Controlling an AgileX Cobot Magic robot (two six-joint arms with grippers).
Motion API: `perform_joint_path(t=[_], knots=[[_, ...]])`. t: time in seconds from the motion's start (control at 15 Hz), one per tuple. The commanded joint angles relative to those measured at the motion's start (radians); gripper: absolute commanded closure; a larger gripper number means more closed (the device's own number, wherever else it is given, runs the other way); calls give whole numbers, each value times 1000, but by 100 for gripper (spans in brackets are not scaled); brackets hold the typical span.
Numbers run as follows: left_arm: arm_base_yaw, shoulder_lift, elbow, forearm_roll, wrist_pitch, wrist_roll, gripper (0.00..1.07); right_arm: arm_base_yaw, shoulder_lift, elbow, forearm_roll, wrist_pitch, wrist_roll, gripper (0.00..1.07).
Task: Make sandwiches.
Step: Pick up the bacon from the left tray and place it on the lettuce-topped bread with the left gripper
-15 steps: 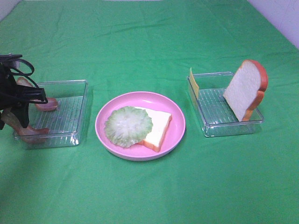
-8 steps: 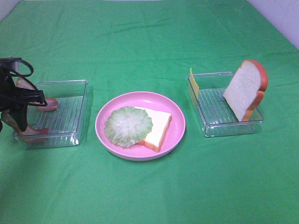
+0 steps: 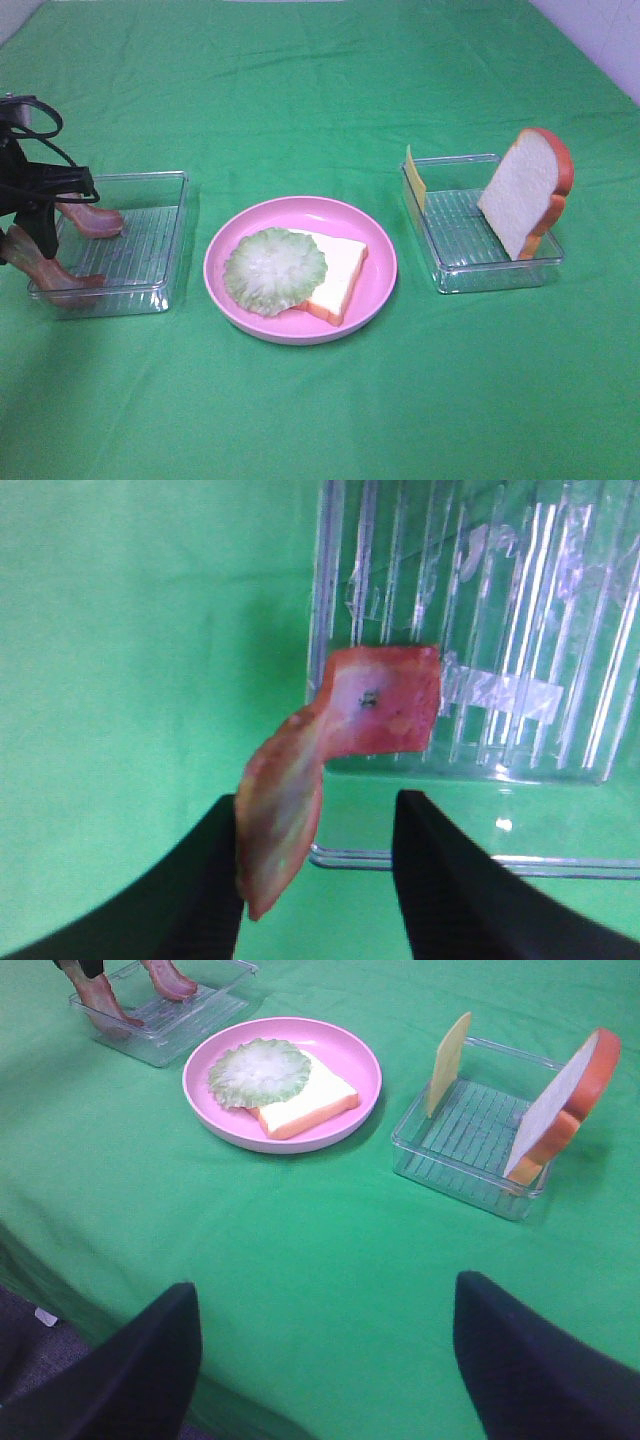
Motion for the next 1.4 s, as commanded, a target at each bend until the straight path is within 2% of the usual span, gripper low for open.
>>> perform_joint_path(t=[0.07,0.13,0.53,0.73,0.8,0.87,0.93,1.0,1.13,1.4], knots=[[-1,-5,-5,-14,-18,-5,86,0,-7,3,-7,4,-7,39],[-1,-5,-5,-14,-23,-5,107,0,-7,3,-7,4,-7,39],[-1,-47,-5,-37,-53,12,107,0,-7,3,-7,4,-7,39],[-1,-118,-5,-214,-113,125,107,0,-7,3,-7,4,-7,39],[-1,-143,-5,-306,-139,187,107,0,-7,3,-7,4,-7,39],[-4,-163,-5,-440,-163,289,107,0,-7,3,-7,4,-7,39],[-25,-171,-4,-694,-180,486,107,0,-7,3,-7,4,-7,39],[-48,-168,-2,-801,-194,575,107,0,-7,3,-7,4,-7,39],[-115,-152,-2,-963,-237,709,107,0,-7,3,-7,4,-7,39],[-263,-18,-2,-1238,-292,881,107,0,-7,3,-7,4,-7,39]])
